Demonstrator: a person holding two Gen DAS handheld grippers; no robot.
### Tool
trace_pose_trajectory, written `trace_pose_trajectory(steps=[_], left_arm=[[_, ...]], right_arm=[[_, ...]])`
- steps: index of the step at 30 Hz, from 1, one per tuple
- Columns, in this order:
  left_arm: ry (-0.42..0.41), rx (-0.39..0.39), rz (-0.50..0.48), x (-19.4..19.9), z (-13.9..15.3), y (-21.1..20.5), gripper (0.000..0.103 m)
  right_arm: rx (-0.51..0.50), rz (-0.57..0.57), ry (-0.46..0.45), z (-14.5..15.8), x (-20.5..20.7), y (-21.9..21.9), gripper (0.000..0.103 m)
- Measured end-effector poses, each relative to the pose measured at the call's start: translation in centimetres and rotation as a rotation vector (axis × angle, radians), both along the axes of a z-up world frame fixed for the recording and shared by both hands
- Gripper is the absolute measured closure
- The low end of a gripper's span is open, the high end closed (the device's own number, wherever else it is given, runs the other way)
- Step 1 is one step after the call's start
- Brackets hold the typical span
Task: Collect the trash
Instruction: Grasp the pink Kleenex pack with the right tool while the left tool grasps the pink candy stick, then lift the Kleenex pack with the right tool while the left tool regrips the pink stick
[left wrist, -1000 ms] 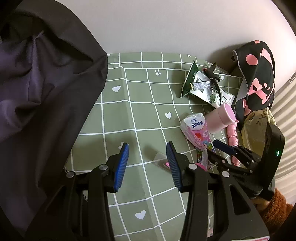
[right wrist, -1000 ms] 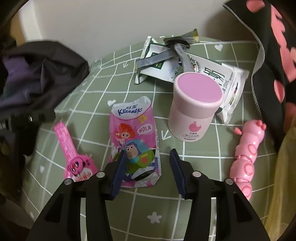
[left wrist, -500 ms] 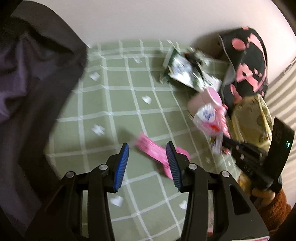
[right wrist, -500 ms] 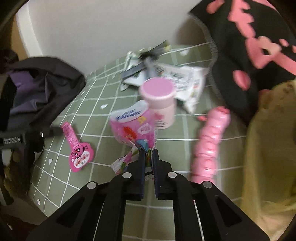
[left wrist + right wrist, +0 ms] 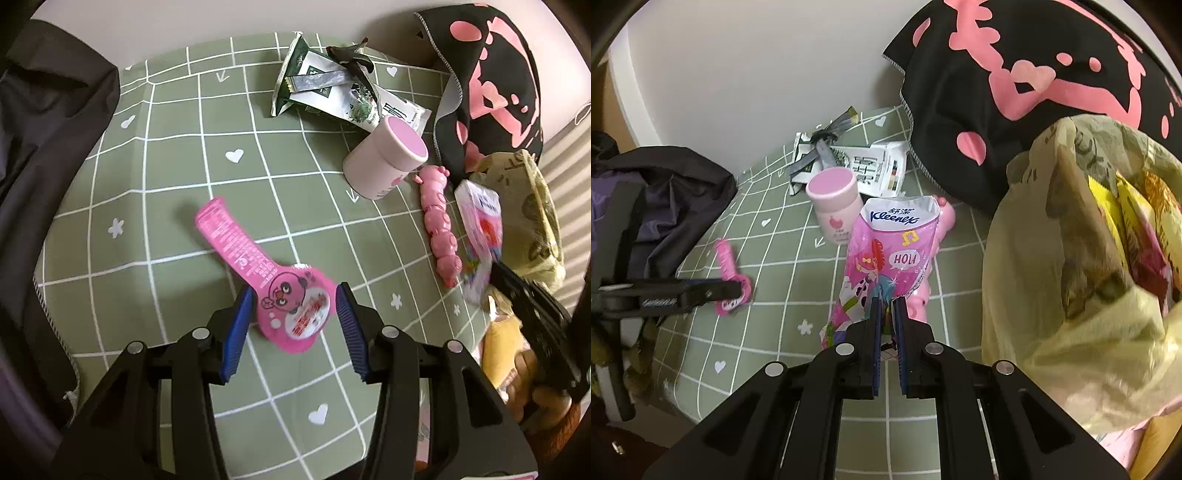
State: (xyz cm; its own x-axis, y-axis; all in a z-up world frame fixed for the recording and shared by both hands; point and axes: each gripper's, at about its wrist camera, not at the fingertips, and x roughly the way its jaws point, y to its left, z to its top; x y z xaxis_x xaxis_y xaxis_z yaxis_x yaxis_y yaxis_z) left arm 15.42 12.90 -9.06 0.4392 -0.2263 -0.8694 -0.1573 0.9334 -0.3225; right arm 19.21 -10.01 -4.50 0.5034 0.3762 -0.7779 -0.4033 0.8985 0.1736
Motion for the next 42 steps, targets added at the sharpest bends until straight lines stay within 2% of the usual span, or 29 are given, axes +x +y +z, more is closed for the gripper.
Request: trace_pose_trajectory(steps=[4, 5, 6, 9, 11, 18, 25, 35, 40, 42], left_arm=[[0.017, 0.001, 0.038, 0.6, -0.3, 0.0, 0.059], [0.023, -0.004, 0.048, 0.7, -0.3, 0.1, 0.061], [0.027, -0.007, 0.056, 0.8, -0.4, 0.2, 0.069], [0.033, 0.0, 0.075, 0.6, -0.5, 0.6, 0.082], [0.022, 0.012, 0.076, 0.3, -0.2, 0.7, 0.088], [-0.039, 0.043, 0.034, -0.3, 1.3, -0.2, 0.097], [-0.063, 0.031, 0.024, -0.5, 1.9, 0.1, 0.098], [-0.079, 0.069, -0.001, -0.4, 2.3, 0.6, 0.098], [-0.047, 0.043, -0.009, 0.0, 1.3, 0.9, 0.098], [-0.037, 0.036, -0.011, 0.2, 0.9, 0.9, 0.088]], right_arm=[[-0.006, 0.022, 0.002, -0.1, -0.9, 0.3, 0.094], [-0.008, 0.028, 0.002, -0.2, -1.1, 0.4, 0.094], [-0.01, 0.034, 0.002, -0.2, -1.3, 0.4, 0.094], [-0.009, 0.039, 0.004, -0.2, -1.6, 0.3, 0.094], [-0.01, 0.043, 0.004, -0.3, -1.7, 0.3, 0.094], [-0.014, 0.061, 0.01, -0.4, -1.6, 0.7, 0.094], [-0.016, 0.08, 0.013, -0.6, -1.2, 1.4, 0.094], [-0.02, 0.083, 0.037, -1.4, -0.1, 2.1, 0.094], [-0.027, 0.084, 0.048, -1.7, 0.2, 2.7, 0.094], [-0.028, 0.082, 0.055, -1.9, 0.3, 2.8, 0.094]])
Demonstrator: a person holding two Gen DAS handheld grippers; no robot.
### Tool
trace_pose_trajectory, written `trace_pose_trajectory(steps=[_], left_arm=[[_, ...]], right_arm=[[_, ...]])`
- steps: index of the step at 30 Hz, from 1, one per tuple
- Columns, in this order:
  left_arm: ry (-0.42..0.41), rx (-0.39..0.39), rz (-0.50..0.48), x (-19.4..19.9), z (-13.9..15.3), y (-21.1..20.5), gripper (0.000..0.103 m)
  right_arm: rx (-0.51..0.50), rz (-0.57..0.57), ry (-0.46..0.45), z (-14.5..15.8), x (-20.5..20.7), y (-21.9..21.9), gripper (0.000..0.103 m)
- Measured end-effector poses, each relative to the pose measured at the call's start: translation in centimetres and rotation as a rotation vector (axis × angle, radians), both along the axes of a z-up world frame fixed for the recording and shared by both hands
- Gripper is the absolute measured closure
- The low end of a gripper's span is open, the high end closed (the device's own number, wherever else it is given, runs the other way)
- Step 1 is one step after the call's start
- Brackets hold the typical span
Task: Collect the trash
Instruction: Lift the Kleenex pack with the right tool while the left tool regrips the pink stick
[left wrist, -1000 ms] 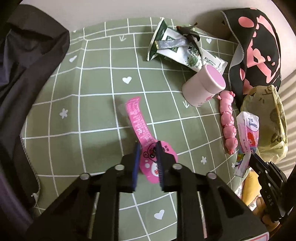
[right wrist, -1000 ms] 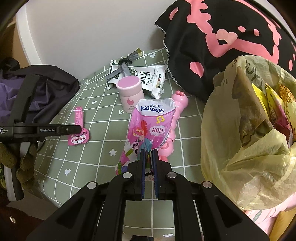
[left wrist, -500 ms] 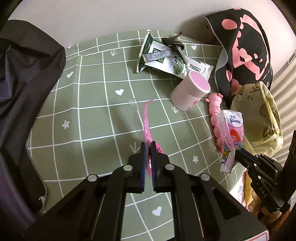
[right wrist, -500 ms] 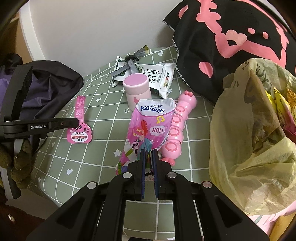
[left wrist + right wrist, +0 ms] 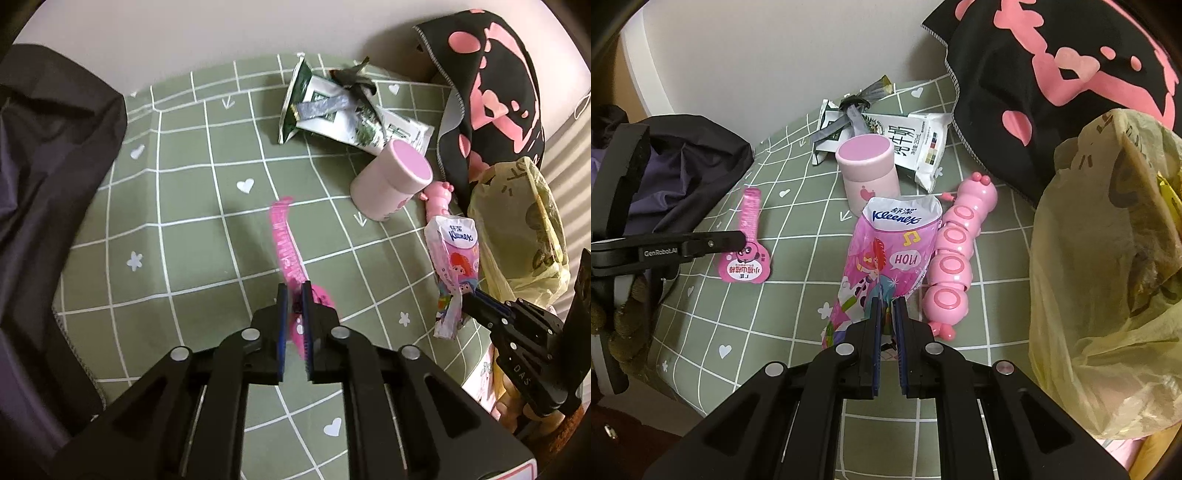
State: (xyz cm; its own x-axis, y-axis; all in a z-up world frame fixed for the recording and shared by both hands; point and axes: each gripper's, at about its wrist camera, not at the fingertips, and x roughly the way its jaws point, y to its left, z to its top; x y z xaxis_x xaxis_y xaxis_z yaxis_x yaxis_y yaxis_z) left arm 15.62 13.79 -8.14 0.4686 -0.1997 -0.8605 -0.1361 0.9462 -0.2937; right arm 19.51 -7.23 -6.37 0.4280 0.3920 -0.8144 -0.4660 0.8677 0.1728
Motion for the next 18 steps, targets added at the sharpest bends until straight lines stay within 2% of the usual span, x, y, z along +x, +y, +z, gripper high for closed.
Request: trace_pose_trajectory(steps=[1, 2, 6, 14, 18], left_arm=[[0.008, 0.0, -0.004, 0.2, -0.3, -0.1, 0.083], [0.012, 0.008, -0.006, 0.3, -0.6, -0.2, 0.073], [0.019, 0.045, -0.03, 0.6, -1.4, -0.9, 0.065], [0.016, 0.095, -0.08, 1.2, -1.6, -2.1, 0.062], [0.028, 0.077, -0.08, 1.6, -1.6, -2.0, 0.062]], right_arm=[[-0.002, -0.002, 0.006, -0.1, 0.0, 0.0, 0.094], [-0.004, -0.003, 0.01, -0.2, 0.1, 0.1, 0.094], [-0.016, -0.012, 0.018, -0.5, 0.3, 0.0, 0.094], [-0.027, -0.036, 0.036, -1.1, 0.8, -0.2, 0.094], [-0.035, -0.035, 0.027, -1.1, 0.8, -0.1, 0.094]])
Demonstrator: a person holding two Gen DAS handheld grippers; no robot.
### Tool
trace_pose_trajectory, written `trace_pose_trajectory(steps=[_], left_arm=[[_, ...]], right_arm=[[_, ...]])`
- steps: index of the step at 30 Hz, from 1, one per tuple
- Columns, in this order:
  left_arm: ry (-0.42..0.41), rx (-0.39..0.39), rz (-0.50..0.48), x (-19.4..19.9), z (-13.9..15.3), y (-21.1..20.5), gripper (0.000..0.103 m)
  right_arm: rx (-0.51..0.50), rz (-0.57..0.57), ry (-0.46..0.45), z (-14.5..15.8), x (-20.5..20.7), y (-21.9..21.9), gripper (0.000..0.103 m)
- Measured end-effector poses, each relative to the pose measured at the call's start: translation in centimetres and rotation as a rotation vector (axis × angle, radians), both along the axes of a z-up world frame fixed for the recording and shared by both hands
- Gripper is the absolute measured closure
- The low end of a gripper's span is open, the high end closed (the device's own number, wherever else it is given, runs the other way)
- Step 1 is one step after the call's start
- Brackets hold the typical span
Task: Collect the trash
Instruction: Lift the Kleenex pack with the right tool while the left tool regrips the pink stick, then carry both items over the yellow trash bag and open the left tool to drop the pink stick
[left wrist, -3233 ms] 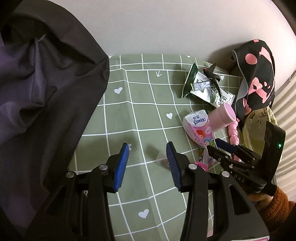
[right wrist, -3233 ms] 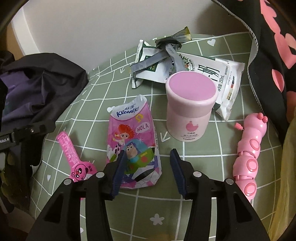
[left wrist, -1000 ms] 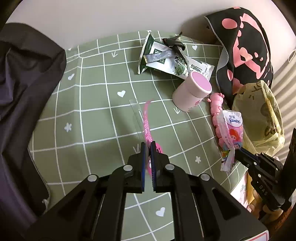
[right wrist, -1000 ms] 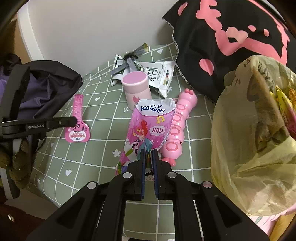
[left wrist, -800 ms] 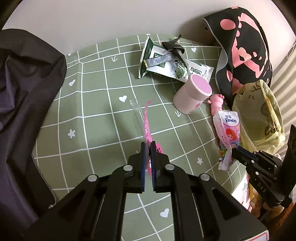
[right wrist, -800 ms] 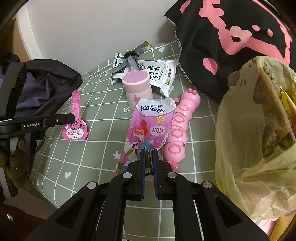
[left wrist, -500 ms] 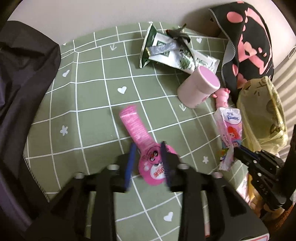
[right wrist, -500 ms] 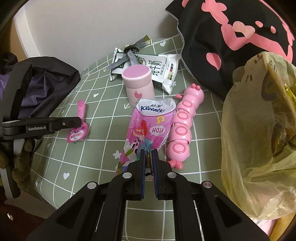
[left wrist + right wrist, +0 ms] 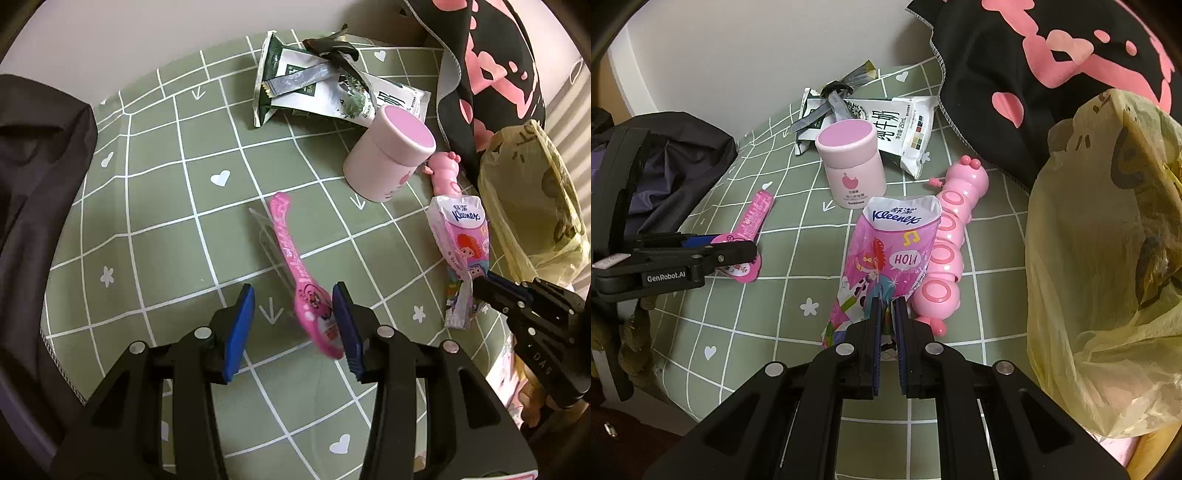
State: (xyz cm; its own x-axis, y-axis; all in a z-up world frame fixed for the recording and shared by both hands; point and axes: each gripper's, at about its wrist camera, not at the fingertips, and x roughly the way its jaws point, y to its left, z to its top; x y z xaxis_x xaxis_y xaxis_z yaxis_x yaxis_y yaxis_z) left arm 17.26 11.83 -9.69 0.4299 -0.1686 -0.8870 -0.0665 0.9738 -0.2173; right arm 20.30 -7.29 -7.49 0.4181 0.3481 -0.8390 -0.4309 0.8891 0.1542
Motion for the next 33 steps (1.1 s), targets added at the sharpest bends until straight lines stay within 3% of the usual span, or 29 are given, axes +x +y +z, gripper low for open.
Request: trace_pose_trajectory(steps=[1, 3, 8, 17, 27, 33], left_arm=[[0.008, 0.003, -0.003, 0.1, 0.0, 0.0, 0.062], [0.017, 0.017, -0.006, 0.2, 0.0, -0.1, 0.076], [0.009, 0.025, -0.025, 0.0, 0.4, -0.8, 0.085], [-0.044, -0.034, 0.0, -1.2, 2.5, 0.1, 0.087], [-0.179, -0.058, 0.034, -1.6, 8.5, 1.4, 0.087], [-0.306, -0.039, -0.018, -0.7, 14.0, -0.7, 0.087]], right_arm=[[0.0, 0.0, -0.001, 0.0, 0.0, 0.0, 0.094], [0.002, -0.003, -0.004, 0.1, 0.0, 0.0, 0.094], [0.01, -0.013, -0.012, 0.3, -0.4, -0.4, 0.094], [0.031, -0.01, -0.052, 1.7, -0.7, -0.8, 0.094], [0.055, -0.003, -0.17, 6.1, -0.9, -1.7, 0.094], [0.076, -0.021, -0.288, 11.2, -0.8, -3.6, 0.094]])
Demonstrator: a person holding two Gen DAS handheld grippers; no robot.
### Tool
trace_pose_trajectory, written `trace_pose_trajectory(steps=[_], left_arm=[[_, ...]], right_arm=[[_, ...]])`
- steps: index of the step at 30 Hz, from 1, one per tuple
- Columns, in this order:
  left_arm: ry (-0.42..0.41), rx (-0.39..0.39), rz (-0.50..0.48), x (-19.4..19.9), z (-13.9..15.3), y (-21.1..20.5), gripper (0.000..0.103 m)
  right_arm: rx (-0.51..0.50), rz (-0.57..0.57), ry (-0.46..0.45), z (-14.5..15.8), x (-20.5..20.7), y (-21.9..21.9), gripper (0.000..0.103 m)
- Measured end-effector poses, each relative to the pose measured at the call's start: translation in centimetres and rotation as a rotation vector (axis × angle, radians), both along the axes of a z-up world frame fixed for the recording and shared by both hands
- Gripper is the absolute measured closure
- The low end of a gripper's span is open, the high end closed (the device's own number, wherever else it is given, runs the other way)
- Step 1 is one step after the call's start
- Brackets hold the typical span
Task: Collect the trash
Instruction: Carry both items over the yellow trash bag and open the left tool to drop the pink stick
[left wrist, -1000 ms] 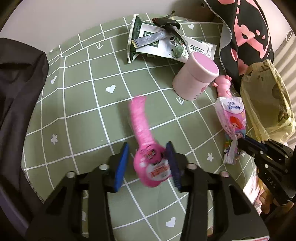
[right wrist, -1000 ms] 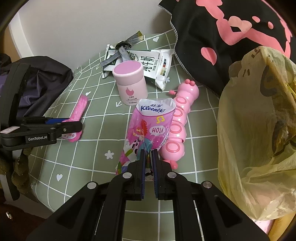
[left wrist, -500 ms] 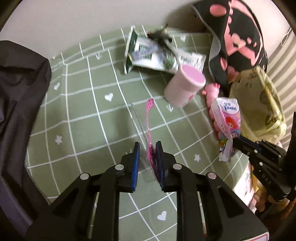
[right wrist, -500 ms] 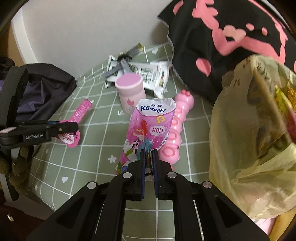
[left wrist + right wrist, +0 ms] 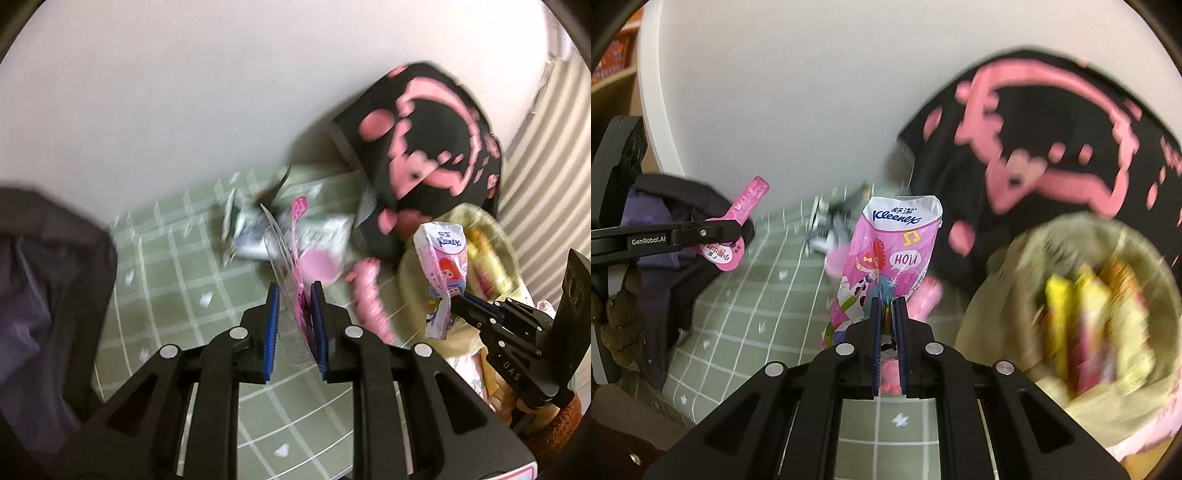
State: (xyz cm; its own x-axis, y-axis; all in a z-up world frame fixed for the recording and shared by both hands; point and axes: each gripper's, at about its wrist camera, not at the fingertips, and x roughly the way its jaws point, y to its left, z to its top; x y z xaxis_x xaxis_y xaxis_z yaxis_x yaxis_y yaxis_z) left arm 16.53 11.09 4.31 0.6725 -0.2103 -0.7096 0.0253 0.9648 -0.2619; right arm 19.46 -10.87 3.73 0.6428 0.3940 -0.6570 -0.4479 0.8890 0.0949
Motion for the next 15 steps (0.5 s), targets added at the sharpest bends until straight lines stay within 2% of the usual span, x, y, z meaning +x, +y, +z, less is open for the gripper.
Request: trace_pose_trajectory(steps=[6, 15], left_arm=[[-0.118, 0.011, -0.102, 1.2, 5.4, -4.2, 0.087], [-0.196, -0.019, -0.317, 3.5, 8.1, -13.0, 0.087]], right_arm=[[-0.015, -0.05, -0.118, 4.9, -0.4, -2.8, 0.094], [-0.05, -0.223, -0.203, 8.9, -2.0, -9.7, 0.094]])
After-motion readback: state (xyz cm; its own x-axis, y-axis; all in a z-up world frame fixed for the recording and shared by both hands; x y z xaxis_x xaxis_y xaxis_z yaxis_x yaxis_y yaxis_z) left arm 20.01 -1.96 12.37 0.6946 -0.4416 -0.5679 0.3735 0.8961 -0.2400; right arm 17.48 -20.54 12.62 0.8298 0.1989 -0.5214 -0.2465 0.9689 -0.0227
